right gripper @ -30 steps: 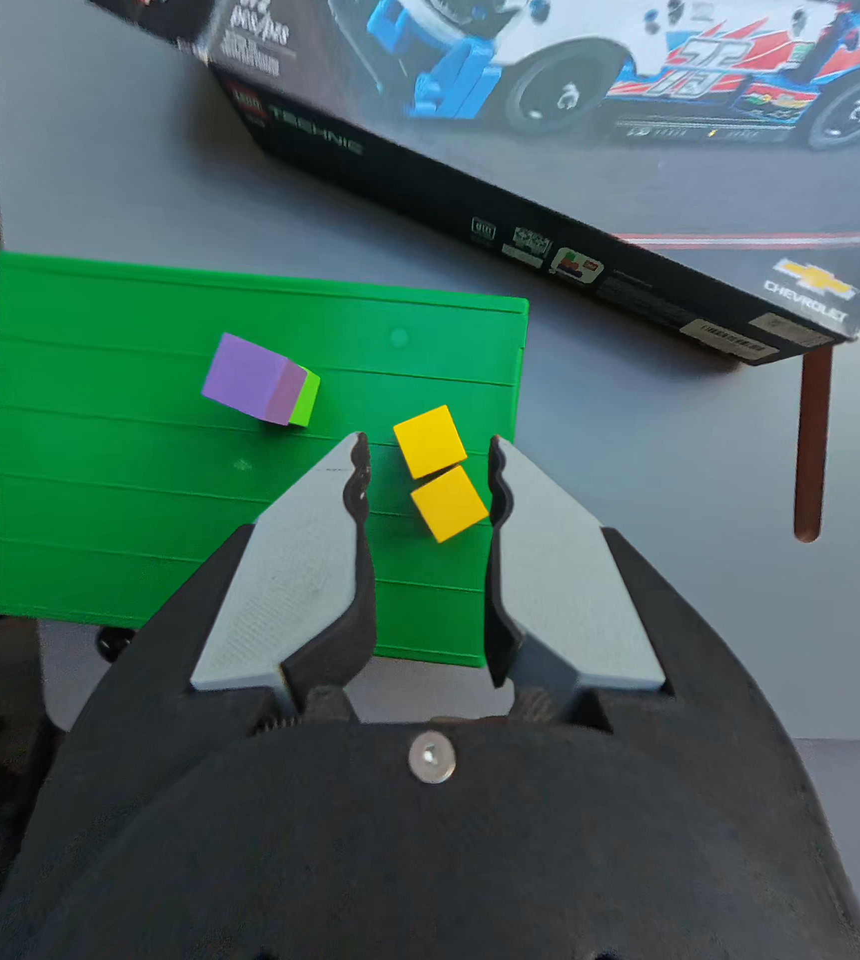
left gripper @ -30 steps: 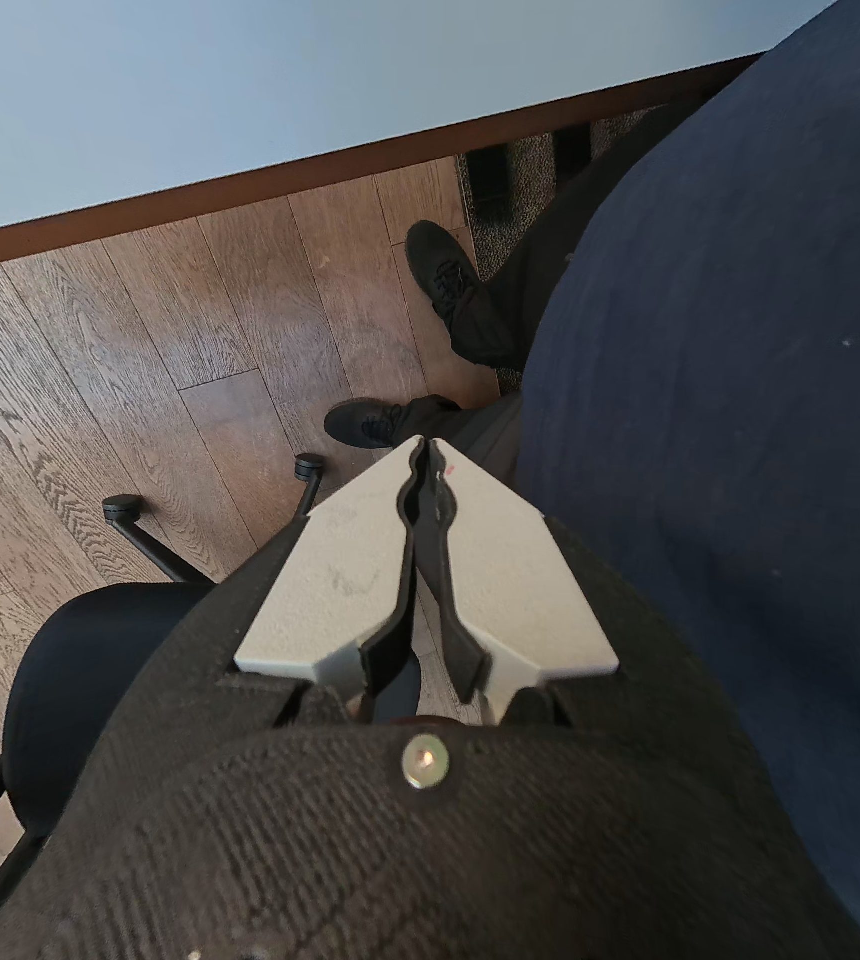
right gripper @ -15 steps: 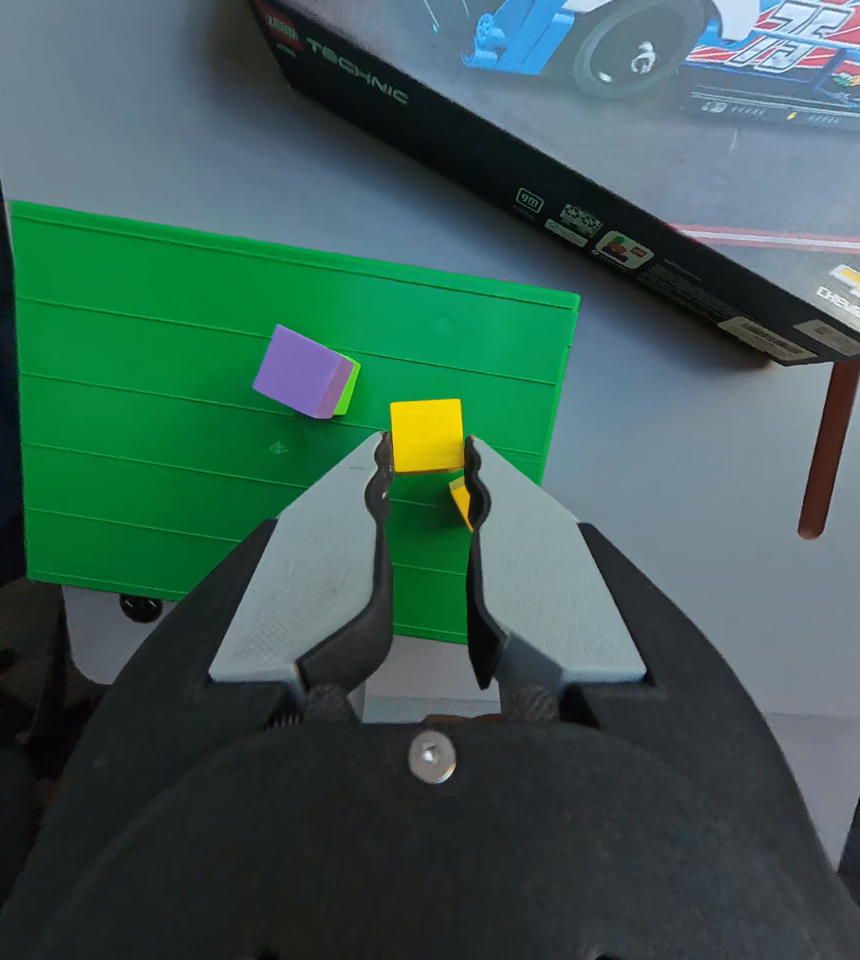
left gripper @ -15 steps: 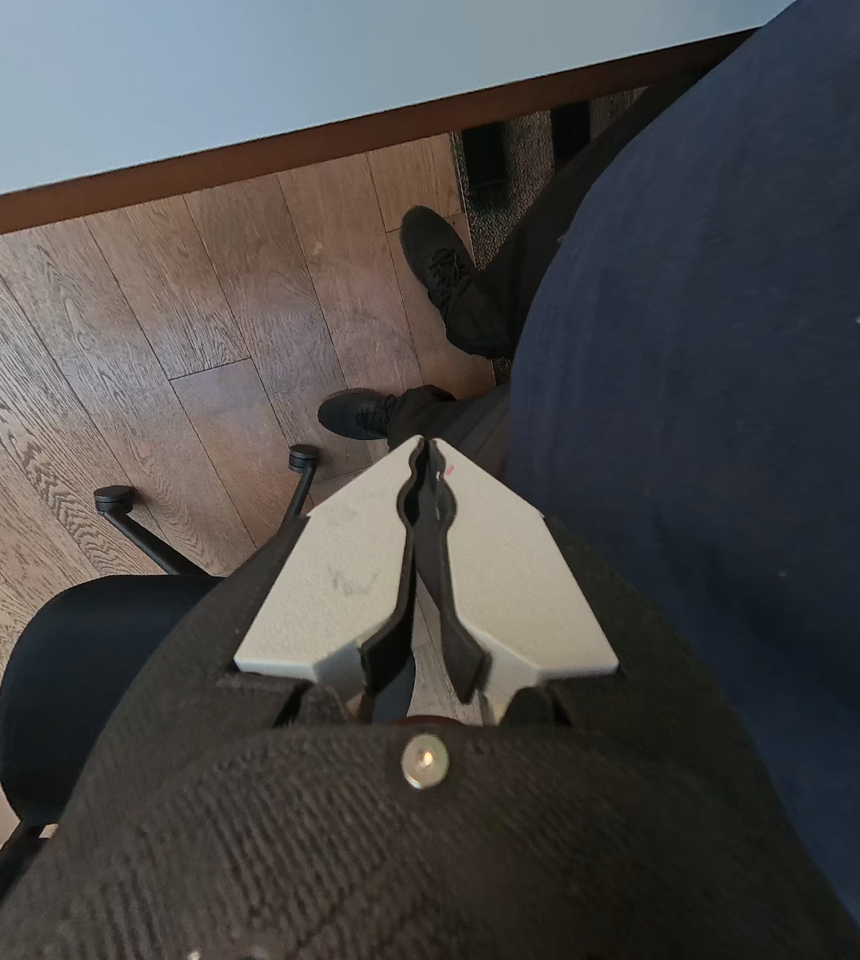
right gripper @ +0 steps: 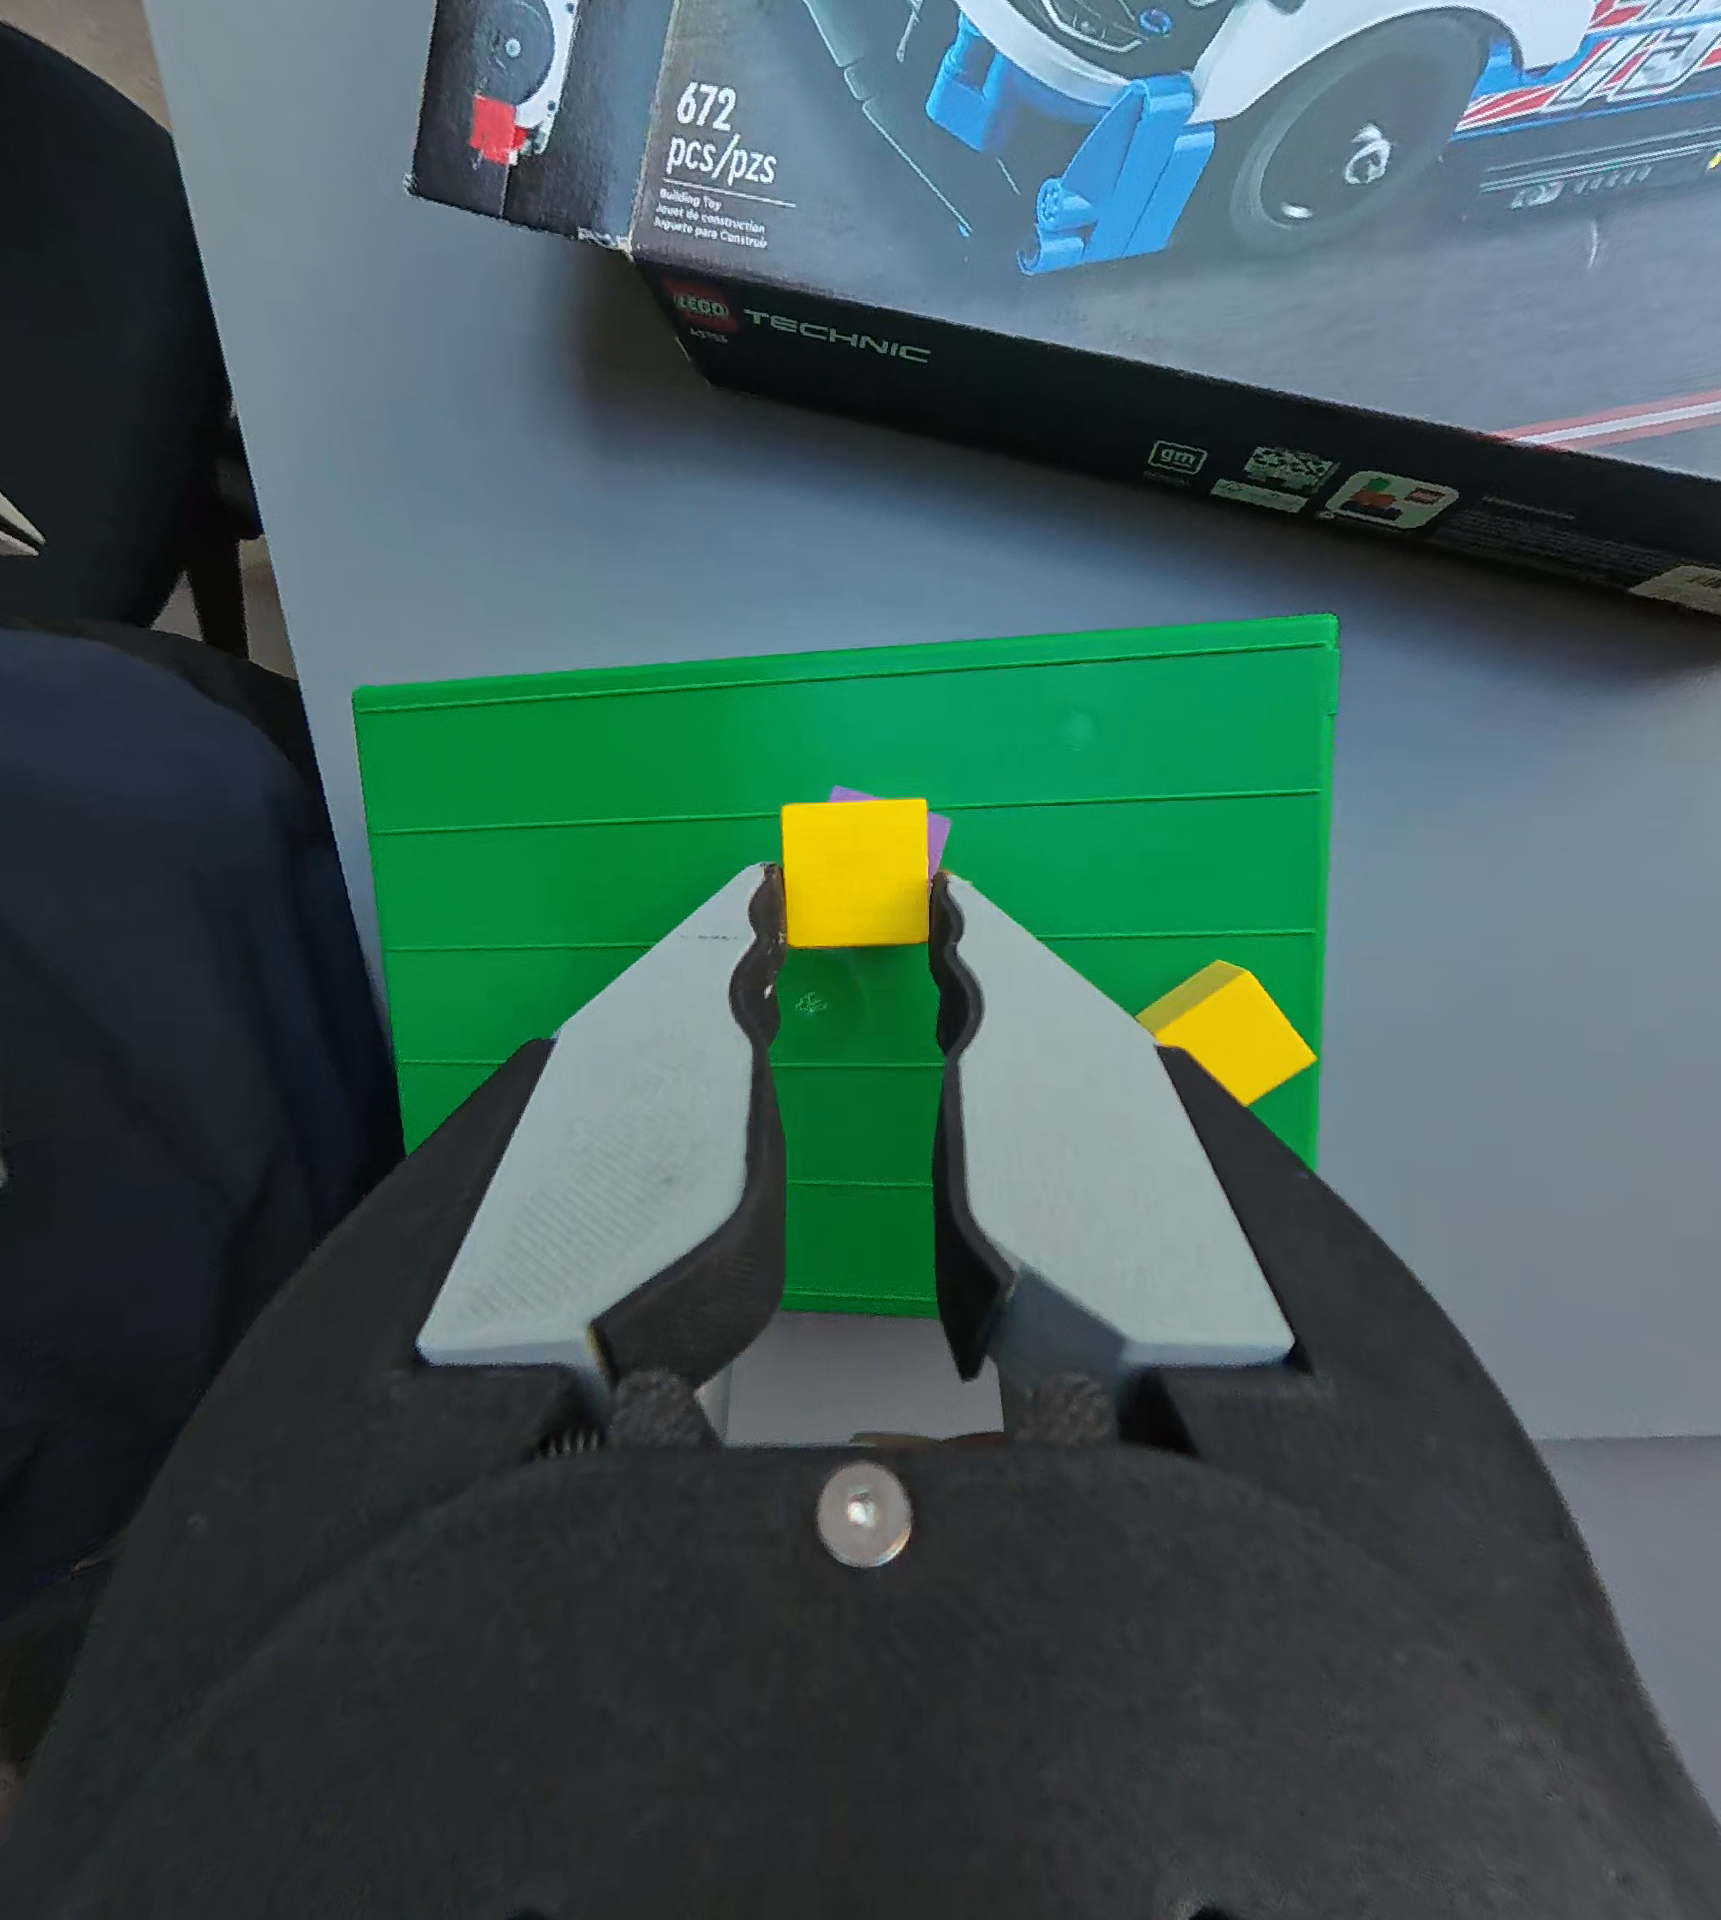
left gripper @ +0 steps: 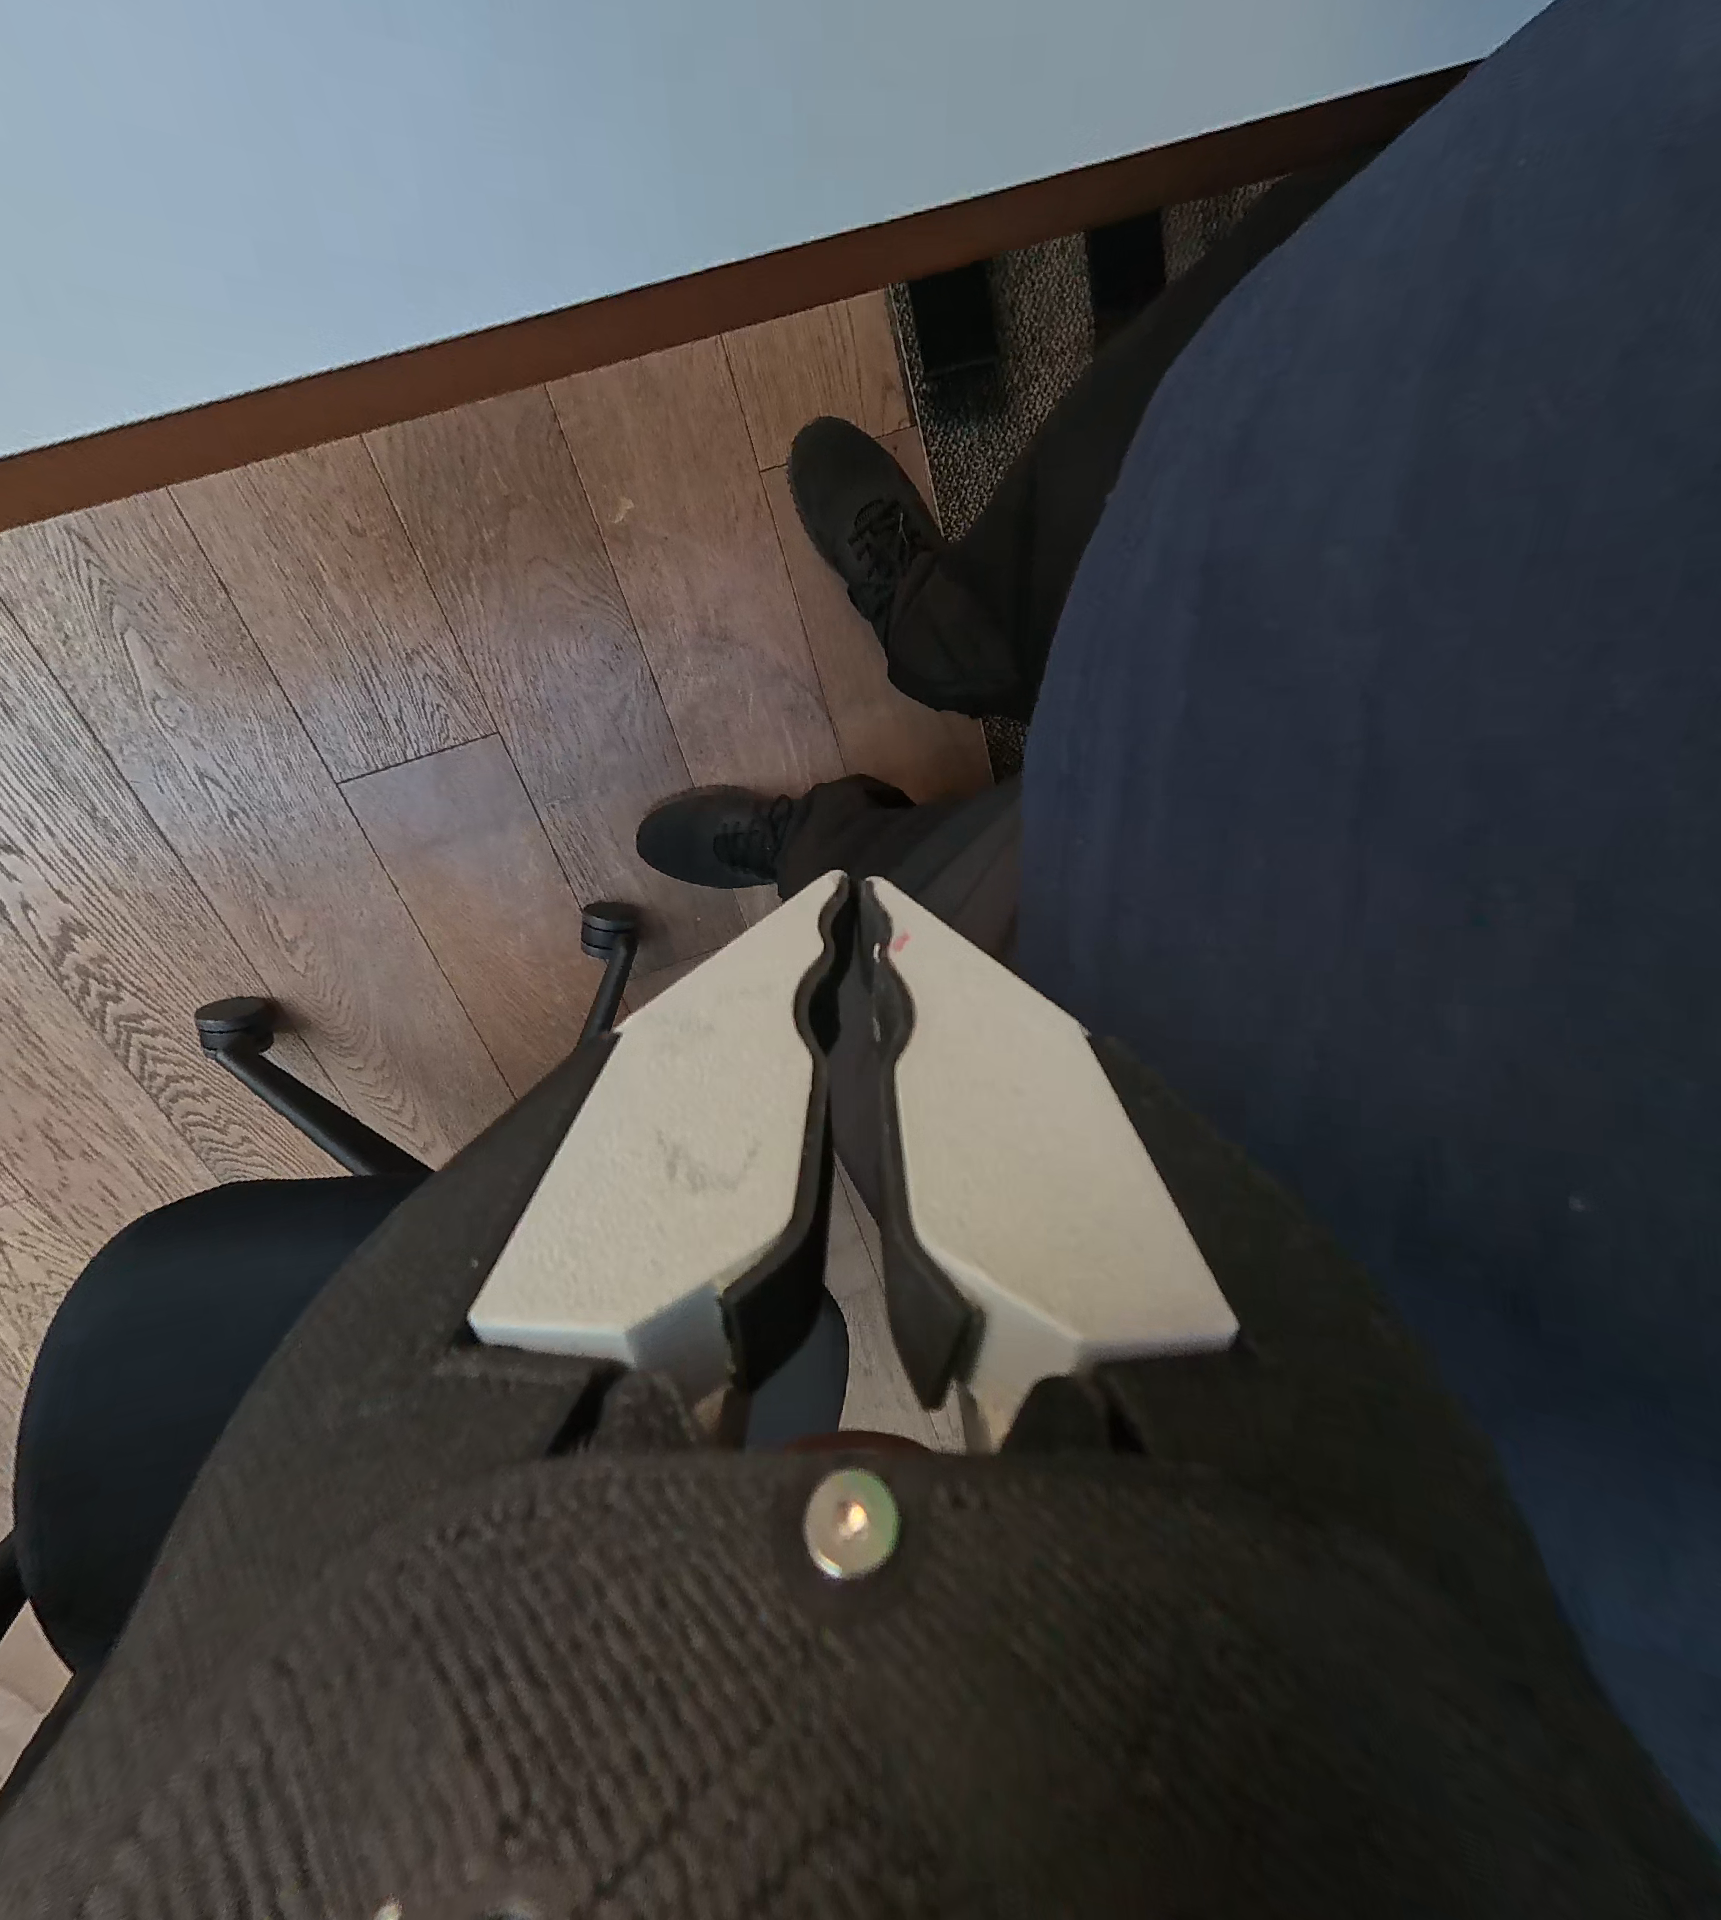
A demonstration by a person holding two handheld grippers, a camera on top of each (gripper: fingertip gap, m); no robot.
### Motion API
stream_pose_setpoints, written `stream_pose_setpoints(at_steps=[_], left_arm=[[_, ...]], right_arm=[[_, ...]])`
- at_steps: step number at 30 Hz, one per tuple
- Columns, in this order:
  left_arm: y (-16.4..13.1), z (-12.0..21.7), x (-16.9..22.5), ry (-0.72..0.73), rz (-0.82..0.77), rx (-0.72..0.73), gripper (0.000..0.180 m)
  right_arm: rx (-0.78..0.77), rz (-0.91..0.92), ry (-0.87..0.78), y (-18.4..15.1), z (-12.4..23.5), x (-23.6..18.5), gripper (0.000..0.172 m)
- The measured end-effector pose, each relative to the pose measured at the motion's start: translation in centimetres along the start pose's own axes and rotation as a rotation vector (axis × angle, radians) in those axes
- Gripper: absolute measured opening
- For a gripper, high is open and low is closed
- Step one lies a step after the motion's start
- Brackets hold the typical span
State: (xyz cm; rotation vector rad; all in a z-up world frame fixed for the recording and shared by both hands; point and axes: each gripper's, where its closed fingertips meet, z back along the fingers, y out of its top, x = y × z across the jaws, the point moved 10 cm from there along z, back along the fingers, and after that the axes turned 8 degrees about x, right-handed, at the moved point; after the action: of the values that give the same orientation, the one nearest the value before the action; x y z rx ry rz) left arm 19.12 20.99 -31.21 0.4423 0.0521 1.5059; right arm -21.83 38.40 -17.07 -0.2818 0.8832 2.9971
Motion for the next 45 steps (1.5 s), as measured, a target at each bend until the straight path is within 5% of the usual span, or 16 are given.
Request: stream_pose_setpoints(at_steps=[13, 21, 30, 36, 42, 45], left_arm=[[-1.7, -0.3, -0.8, 0.001, 0.002, -0.021, 0.0], [-8.3, -1.9, -1.8, 0.024, 0.048, -0.177, 0.0], [-13.8, -3.0, -5.4, -0.017, 0.075, -0.261, 0.0], [-13.5, -3.3, -10.4, -0.064, 0.093, -0.151, 0.0], [-15.6, -3.5, -15.0, -0.098, 0.138, -0.091, 0.0], [-16.9, -3.1, -16.3, -0.114, 0.156, -0.06, 0.0]], right_arm=[[0.169, -0.056, 0.072, -0.5, 1.8, -0.4, 0.038], [0.478, -0.068, -0.052, -1.0, 4.9, 0.8, 0.036], [0.309, -0.098, -0.326, -3.9, 5.9, 0.4, 0.036], [0.108, -0.188, -0.606, -6.4, 6.7, -1.4, 0.034], [0.103, -0.327, -0.701, -6.5, 8.1, -5.0, 0.03], [0.093, -0.289, -0.748, -5.9, 8.6, -5.9, 0.043]])
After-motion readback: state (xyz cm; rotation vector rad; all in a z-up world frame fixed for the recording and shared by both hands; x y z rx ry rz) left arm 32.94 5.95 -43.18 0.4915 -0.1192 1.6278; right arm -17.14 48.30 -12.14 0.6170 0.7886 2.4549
